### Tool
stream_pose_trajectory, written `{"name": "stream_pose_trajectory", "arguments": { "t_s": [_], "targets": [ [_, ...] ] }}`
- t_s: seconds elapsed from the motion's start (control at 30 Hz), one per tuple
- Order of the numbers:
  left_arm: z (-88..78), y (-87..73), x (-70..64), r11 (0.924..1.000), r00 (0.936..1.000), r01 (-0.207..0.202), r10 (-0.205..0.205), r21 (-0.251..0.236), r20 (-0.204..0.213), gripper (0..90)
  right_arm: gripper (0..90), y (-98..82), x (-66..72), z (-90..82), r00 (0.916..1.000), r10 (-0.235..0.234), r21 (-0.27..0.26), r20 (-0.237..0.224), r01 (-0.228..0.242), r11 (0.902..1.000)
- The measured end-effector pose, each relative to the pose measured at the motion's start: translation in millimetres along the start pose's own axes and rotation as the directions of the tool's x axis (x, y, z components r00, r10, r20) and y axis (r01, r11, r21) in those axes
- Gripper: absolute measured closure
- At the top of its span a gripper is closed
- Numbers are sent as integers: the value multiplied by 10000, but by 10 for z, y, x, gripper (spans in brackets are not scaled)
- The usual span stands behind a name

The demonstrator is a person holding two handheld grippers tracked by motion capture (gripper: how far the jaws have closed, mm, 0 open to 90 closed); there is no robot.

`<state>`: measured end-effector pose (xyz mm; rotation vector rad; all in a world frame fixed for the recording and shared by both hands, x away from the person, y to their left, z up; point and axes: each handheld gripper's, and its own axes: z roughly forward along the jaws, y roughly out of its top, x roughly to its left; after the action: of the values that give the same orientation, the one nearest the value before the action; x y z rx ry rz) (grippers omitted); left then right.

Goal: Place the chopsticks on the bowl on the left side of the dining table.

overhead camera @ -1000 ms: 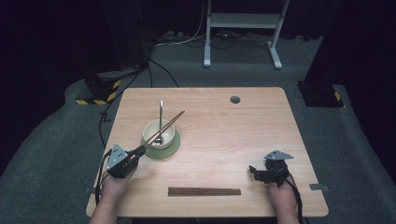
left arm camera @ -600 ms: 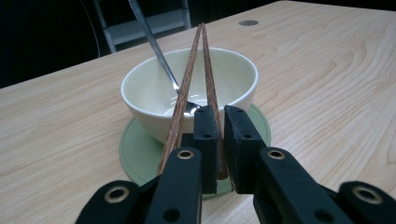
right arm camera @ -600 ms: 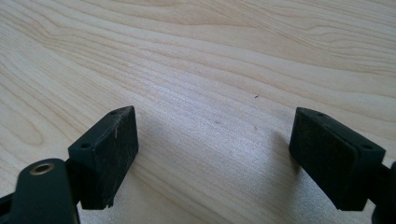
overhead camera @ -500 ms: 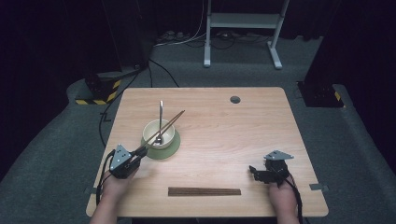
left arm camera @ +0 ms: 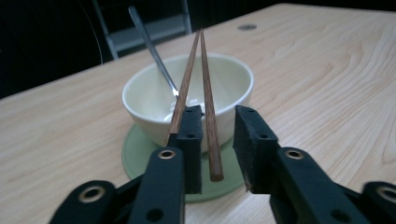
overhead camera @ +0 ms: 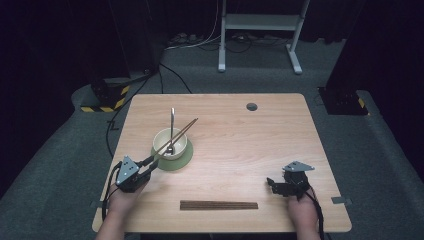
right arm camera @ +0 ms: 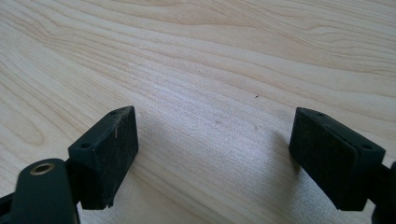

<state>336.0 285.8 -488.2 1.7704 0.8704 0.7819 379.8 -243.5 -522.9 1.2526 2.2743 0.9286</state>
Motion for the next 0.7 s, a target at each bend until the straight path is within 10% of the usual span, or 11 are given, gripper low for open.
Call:
{"name": "stream_pose_trajectory", "arguments": {
  "t_s": [0.37,0.7],
  "targets": [
    [-148,-46,176,9912,9926,1181,-1195,-593,-207,414,156,-2,7,0,10000,25,-8,-1,-25,10000],
    [-156,-165,49,9896,9906,1306,-1278,609,-482,363,157,-2,11,-2,10000,19,21,-52,-19,10000]
  ]
}}
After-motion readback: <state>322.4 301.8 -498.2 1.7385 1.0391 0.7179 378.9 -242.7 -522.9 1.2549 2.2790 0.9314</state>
